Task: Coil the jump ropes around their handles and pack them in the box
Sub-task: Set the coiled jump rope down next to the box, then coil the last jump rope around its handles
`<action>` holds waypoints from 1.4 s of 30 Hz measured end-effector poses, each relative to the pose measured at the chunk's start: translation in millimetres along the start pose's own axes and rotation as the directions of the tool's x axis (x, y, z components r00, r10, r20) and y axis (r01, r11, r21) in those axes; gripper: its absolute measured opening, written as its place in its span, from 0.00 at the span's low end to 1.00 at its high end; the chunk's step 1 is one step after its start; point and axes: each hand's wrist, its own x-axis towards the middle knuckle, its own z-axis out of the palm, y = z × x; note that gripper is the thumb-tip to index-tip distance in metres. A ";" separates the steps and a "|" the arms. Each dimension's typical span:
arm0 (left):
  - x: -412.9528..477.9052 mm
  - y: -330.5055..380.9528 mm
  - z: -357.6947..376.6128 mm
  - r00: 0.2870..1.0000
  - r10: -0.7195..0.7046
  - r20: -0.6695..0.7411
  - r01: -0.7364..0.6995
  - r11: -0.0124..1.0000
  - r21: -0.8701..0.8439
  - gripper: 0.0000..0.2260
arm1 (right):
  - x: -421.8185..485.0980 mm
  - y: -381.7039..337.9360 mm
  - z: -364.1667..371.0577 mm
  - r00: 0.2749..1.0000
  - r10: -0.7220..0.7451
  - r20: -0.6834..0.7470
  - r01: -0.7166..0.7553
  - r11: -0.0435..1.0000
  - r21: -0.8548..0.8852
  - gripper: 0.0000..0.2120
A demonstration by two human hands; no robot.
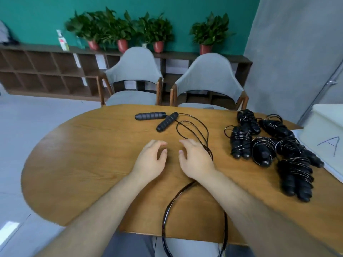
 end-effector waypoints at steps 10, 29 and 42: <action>98.5 -98.7 -1.5 0.975 -0.201 -0.092 0.215 0.962 0.170 0.24 | 94.1 -6.7 74.1 0.995 0.069 0.075 -0.071 0.997 0.013 0.29; 165.4 -111.4 14.0 0.989 -0.146 -0.037 0.148 0.987 0.069 0.15 | 133.4 1.2 86.4 0.990 -0.120 0.071 0.112 0.988 0.105 0.33; 149.3 -101.1 24.0 0.990 -0.135 -0.037 0.140 0.959 0.248 0.35 | 128.3 -4.0 83.9 0.992 -0.113 0.050 0.102 0.977 0.187 0.29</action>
